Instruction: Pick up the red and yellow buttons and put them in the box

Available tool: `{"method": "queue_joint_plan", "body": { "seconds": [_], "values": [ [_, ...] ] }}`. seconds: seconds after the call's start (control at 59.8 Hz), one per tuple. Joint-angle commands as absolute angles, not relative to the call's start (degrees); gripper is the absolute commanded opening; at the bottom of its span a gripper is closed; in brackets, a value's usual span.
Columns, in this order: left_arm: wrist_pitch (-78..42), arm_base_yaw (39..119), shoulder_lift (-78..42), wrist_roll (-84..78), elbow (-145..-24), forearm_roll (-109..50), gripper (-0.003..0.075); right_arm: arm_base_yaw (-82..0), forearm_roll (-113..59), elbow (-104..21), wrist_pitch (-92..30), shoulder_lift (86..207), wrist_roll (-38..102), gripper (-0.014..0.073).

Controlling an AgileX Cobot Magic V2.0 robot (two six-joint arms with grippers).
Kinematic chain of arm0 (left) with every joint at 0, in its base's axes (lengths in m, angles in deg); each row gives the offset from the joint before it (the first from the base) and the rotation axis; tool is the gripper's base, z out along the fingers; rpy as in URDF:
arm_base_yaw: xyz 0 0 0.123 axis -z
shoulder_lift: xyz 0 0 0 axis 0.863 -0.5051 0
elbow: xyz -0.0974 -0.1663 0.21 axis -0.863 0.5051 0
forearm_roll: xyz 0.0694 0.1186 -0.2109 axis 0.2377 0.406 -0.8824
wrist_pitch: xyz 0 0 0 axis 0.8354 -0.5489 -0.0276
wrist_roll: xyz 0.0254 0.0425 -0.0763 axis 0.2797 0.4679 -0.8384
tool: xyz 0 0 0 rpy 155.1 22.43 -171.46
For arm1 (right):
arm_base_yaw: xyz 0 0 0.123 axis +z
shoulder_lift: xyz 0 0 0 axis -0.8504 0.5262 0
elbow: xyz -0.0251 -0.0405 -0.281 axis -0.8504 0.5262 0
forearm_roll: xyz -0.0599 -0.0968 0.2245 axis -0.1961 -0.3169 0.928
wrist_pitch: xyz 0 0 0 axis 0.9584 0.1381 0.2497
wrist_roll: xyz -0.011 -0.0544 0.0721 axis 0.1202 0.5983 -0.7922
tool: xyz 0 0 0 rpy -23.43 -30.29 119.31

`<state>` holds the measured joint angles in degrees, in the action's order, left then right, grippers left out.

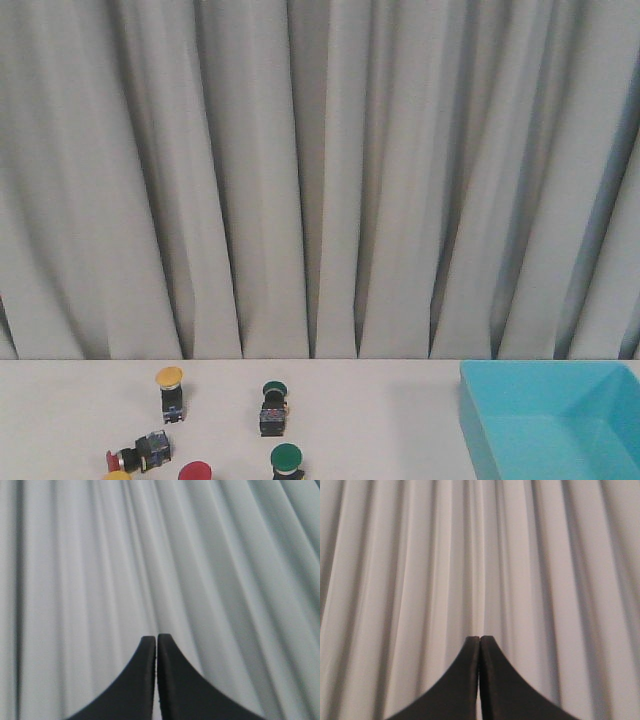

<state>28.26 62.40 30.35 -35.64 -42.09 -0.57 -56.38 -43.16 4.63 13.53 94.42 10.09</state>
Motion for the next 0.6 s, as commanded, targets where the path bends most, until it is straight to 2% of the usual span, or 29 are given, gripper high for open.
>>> {"method": "queue_joint_plan", "body": {
  "seconds": [0.0, 0.1, 0.201, 0.318, 0.469, 0.586],
  "values": [
    [27.0, 62.7, 18.3, -29.4, -54.3, -11.7, -0.0006, -55.6, -44.7, -6.4, 14.5, 105.6, 15.8, -0.0009],
    [13.8, 62.7, 3.5, -29.2, -70.1, -22.0, -0.0006, -55.6, -45.2, -18.8, 1.6, 118.4, 13.8, -0.0009],
    [-0.7, 62.7, -7.3, -29.2, -81.2, -23.0, -0.0006, -55.1, -45.0, -27.7, -11.8, 130.4, 12.1, -0.0009],
    [-9.4, 62.7, -15.7, -29.2, -88.2, -23.0, -0.0006, -54.2, -45.0, -30.4, -14.7, 139.1, 12.5, -0.0009],
    [-12.6, 62.7, -21.3, -29.4, -89.0, -23.1, -0.0006, -54.3, -44.0, -30.2, -14.5, 144.7, 12.1, -0.0004],
    [-21.1, 62.7, -22.2, -29.7, -89.0, -23.5, -0.0006, -54.3, -43.2, -30.2, -14.6, 146.5, 12.0, 0.0045]
  ]
}}
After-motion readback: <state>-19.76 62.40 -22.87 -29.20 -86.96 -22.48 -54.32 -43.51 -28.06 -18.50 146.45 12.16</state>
